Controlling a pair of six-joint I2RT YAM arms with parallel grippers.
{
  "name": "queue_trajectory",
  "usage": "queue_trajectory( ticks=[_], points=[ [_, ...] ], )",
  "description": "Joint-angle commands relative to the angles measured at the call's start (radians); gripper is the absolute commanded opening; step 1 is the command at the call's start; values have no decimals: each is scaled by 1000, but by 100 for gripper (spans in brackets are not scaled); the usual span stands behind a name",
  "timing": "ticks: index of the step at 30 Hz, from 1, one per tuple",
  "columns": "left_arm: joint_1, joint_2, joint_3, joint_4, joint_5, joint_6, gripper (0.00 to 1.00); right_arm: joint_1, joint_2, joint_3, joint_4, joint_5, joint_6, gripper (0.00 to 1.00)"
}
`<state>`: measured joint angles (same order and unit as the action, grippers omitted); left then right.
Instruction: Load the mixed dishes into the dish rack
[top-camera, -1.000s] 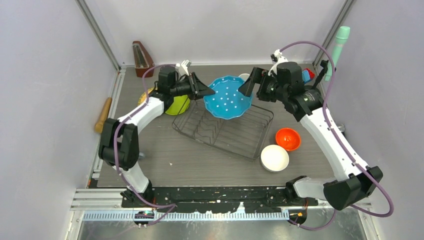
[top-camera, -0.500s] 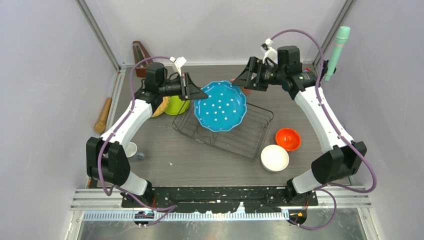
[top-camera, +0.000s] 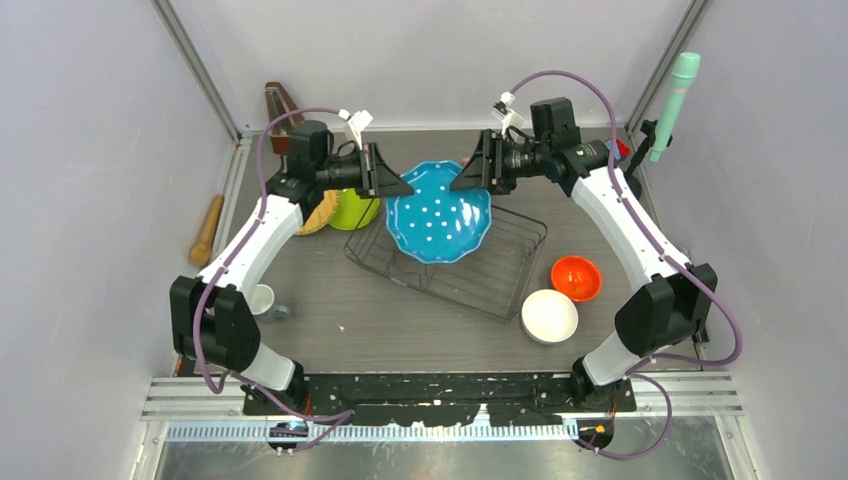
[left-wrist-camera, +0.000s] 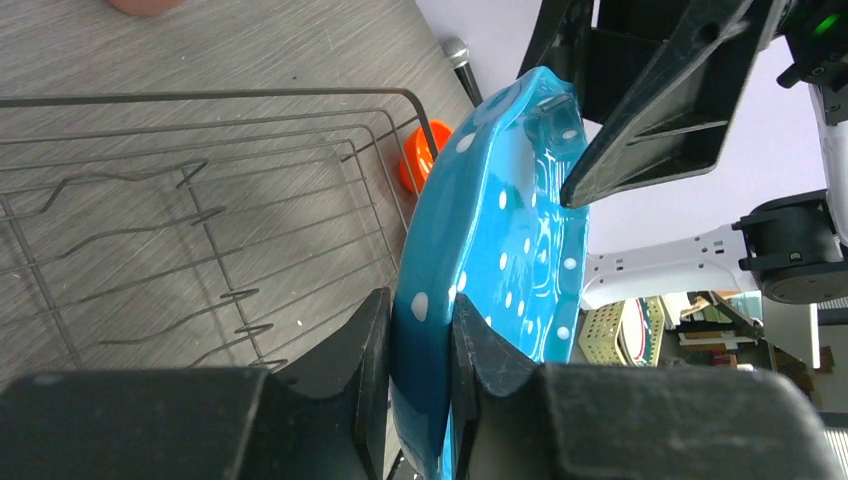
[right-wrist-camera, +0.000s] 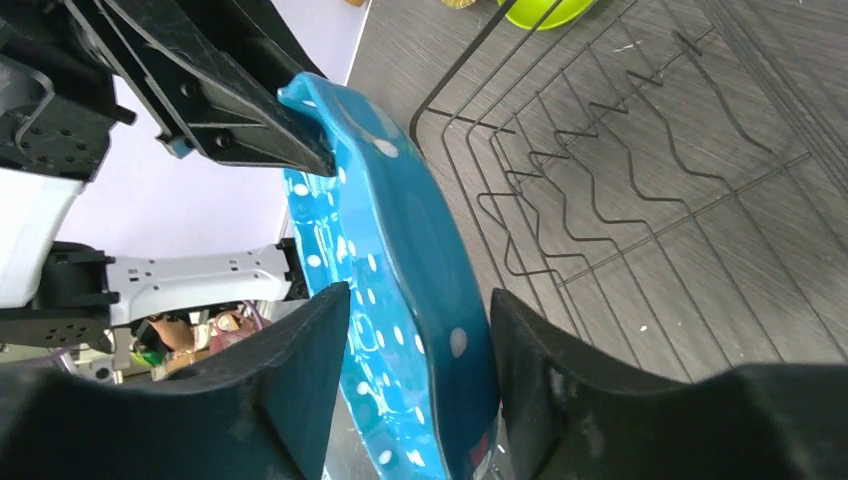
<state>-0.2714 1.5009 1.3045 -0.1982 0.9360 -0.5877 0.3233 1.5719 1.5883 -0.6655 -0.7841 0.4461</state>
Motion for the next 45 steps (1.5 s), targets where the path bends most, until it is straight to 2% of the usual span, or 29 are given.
queue_trajectory(
  ticks=[1, 2, 3, 4, 6, 8, 10, 13, 17, 21, 25, 27, 30, 33, 39, 42, 45],
  points=[
    [19, -56, 59, 107, 50, -44, 0, 18, 27, 55, -45, -41, -35, 51],
    [21, -56, 57, 118, 47, -49, 0, 20, 31, 60, -56, -40, -41, 32],
    [23, -56, 55, 122, 43, -53, 0, 21, 33, 70, -59, -37, -44, 22],
    [23, -57, 54, 120, 37, -52, 4, 22, 30, 75, -61, -25, -45, 6],
    [23, -64, 52, 87, 13, -26, 25, 23, 18, 89, -59, 27, -46, 1],
    [23, -85, 51, 28, -34, 16, 49, 22, 4, 128, -76, 136, -61, 0],
    [23, -107, 51, -52, -103, 62, 63, 23, -8, 157, -88, 263, -82, 0],
    [24, -138, 60, -214, -264, 119, 77, 28, -20, 157, -31, 454, -111, 0],
    [23, -195, 64, -377, -495, 171, 92, 34, -31, 92, 138, 523, -146, 0],
    [24, -250, 58, -467, -642, 194, 94, 44, 10, 95, 234, 529, -228, 0],
    [24, -309, 23, -494, -696, 219, 94, 76, 42, 114, 309, 480, -352, 0],
    [24, -327, 8, -505, -702, 223, 94, 100, 52, 114, 336, 467, -453, 0],
    [24, -346, -15, -515, -699, 225, 94, 134, 34, 40, 451, 461, -690, 0],
    [24, -360, -31, -523, -699, 230, 93, 149, 18, -46, 547, 459, -811, 0],
    [24, -372, -39, -534, -708, 256, 93, 157, 27, -65, 625, 440, -922, 0],
    [24, -368, -30, -543, -710, 261, 93, 158, 24, -92, 708, 446, -926, 0],
    [24, -368, -27, -542, -708, 261, 93, 160, 33, -59, 689, 441, -927, 0]
  ],
)
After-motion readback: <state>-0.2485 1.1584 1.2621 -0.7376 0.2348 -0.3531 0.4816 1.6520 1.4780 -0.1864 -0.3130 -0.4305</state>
